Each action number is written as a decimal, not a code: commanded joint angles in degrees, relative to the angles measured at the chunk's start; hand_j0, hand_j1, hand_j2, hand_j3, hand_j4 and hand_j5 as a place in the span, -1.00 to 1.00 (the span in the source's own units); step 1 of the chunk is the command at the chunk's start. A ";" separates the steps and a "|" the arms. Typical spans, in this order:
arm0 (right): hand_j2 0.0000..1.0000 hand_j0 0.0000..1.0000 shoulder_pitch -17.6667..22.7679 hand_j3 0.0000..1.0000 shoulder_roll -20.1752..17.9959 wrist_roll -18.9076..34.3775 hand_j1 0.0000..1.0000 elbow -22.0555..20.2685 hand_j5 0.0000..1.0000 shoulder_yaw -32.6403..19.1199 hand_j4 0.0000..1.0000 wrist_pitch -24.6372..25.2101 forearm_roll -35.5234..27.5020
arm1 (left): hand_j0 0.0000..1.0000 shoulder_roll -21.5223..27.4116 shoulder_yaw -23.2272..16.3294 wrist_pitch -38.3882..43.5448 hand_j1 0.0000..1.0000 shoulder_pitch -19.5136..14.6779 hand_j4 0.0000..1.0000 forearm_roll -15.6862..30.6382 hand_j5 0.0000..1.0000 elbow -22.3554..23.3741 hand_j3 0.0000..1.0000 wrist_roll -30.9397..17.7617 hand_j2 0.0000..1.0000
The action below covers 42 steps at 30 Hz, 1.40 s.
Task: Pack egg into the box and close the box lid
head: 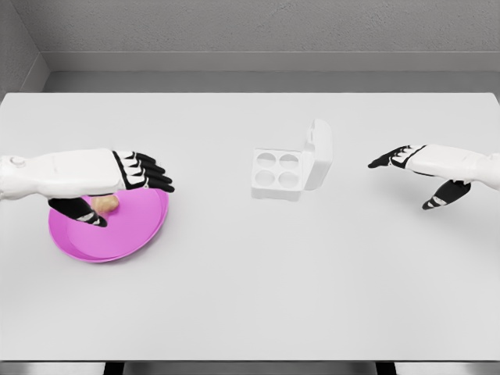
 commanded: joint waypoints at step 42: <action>1.00 1.00 -2.55 1.00 0.05 -0.51 1.00 0.87 1.00 -0.03 1.00 0.15 1.09 | 1.00 1.38 -6.39 17.42 1.00 -1.93 1.00 -7.40 1.00 3.75 1.00 -0.39 1.00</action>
